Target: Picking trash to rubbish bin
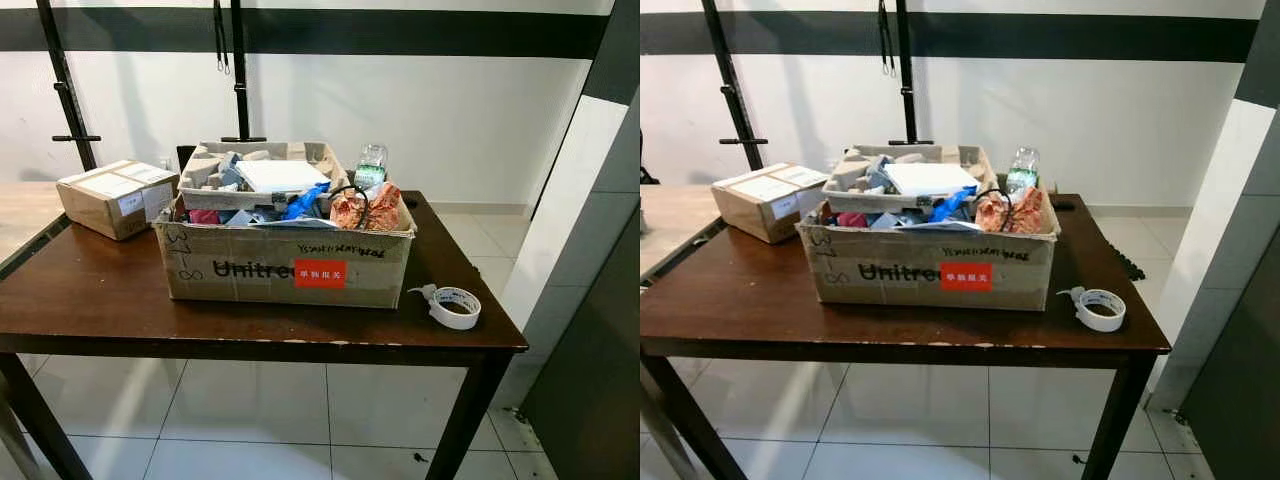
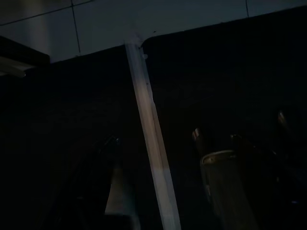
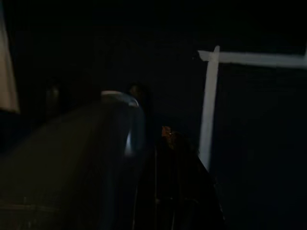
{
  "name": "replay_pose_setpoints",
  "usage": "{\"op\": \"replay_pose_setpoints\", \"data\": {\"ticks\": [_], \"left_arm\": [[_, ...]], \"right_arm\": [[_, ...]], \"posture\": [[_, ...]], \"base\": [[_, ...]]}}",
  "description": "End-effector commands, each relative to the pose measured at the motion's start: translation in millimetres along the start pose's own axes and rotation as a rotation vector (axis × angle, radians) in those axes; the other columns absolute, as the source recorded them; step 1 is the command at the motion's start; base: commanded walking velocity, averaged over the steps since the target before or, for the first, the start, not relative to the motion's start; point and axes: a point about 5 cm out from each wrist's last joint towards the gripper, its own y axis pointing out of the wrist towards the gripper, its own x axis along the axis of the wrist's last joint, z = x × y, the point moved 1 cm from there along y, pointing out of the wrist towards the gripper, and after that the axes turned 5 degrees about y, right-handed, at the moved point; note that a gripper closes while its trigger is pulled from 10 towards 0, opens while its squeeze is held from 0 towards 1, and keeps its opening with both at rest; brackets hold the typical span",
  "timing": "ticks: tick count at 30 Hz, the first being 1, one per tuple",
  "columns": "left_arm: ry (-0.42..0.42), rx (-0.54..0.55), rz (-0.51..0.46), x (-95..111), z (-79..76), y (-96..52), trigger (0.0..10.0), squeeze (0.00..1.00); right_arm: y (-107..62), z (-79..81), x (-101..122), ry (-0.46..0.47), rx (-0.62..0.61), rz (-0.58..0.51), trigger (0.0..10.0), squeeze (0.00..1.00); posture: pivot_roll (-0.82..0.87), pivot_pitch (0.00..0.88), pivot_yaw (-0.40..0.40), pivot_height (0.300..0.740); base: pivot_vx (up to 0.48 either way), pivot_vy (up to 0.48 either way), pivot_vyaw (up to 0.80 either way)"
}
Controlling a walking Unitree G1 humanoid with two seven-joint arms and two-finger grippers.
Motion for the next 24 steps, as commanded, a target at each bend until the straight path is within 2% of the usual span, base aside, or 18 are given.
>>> {"op": "replay_pose_setpoints", "data": {"ticks": [1,5,12,15,16,17,18,19,21,22,24], "left_arm": [[-0.005,-0.006,0.020,-6,-1.5,-1.0,10.0,0.00],[0.001,-0.014,0.028,-7,-4.0,-1.1,10.0,0.00],[0.000,-0.016,0.036,-9,-4.3,-1.3,10.0,0.00],[0.038,-0.032,0.087,-16,-5.8,-2.2,10.0,0.00],[0.082,-0.063,0.131,-24,-9.1,-3.7,10.0,0.00],[0.091,-0.078,0.137,-25,-10.6,-4.0,10.0,0.00],[0.091,-0.078,0.137,-25,-10.6,-4.0,10.0,0.00],[0.085,-0.084,0.136,-25,-11.4,-4.2,10.0,0.00],[0.026,-0.088,0.124,-23,-12.3,-3.7,10.0,0.00],[0.000,-0.091,0.117,-22,-13.4,-3.4,10.0,0.00],[0.001,-0.109,0.095,-18,-16.5,-2.8,10.0,0.00]], "right_arm": [[-0.8,-1.0,-6,0.046,-0.002,0.024,10.0,0.00],[-0.7,-4.7,-3,0.004,0.006,0.018,10.0,0.00],[-0.3,-2.8,-1,0.026,0.015,0.017,10.0,0.00],[0.1,1.9,-3,-0.022,0.023,0.035,10.0,0.00],[0.3,5.0,-2,-0.072,0.040,0.026,10.0,0.00],[0.4,6.1,-1,-0.102,0.051,0.021,10.0,0.00],[0.4,6.1,-1,-0.102,0.051,0.021,10.0,0.00],[0.6,9.3,0,-0.149,0.068,0.013,10.0,0.00],[1.1,16.5,4,-0.211,0.097,-0.012,10.0,0.00],[1.9,19.6,8,-0.213,0.097,-0.028,10.0,0.00],[2.5,20.2,17,-0.197,0.082,-0.079,10.0,0.00]], "posture": [[-0.09,0.102,-0.003,0.740],[-0.09,0.104,-0.002,0.740],[-0.09,0.105,-0.004,0.740],[-0.09,0.102,-0.004,0.740],[-0.09,0.101,-0.004,0.740],[-0.09,0.101,-0.004,0.740],[-0.09,0.101,-0.004,0.740],[-0.10,0.101,-0.003,0.740],[-0.10,0.099,-0.004,0.740],[-0.10,0.097,-0.006,0.740],[-0.10,0.095,-0.009,0.740]], "base": [[0.000,0.000,0.00],[0.000,0.000,0.00],[0.000,0.000,0.00],[0.000,0.000,0.00],[0.000,0.000,0.00],[0.000,0.000,0.00],[0.000,0.000,0.00],[0.000,0.000,0.00],[0.000,0.000,0.00],[0.000,0.000,0.00],[0.000,0.000,0.00]]}}
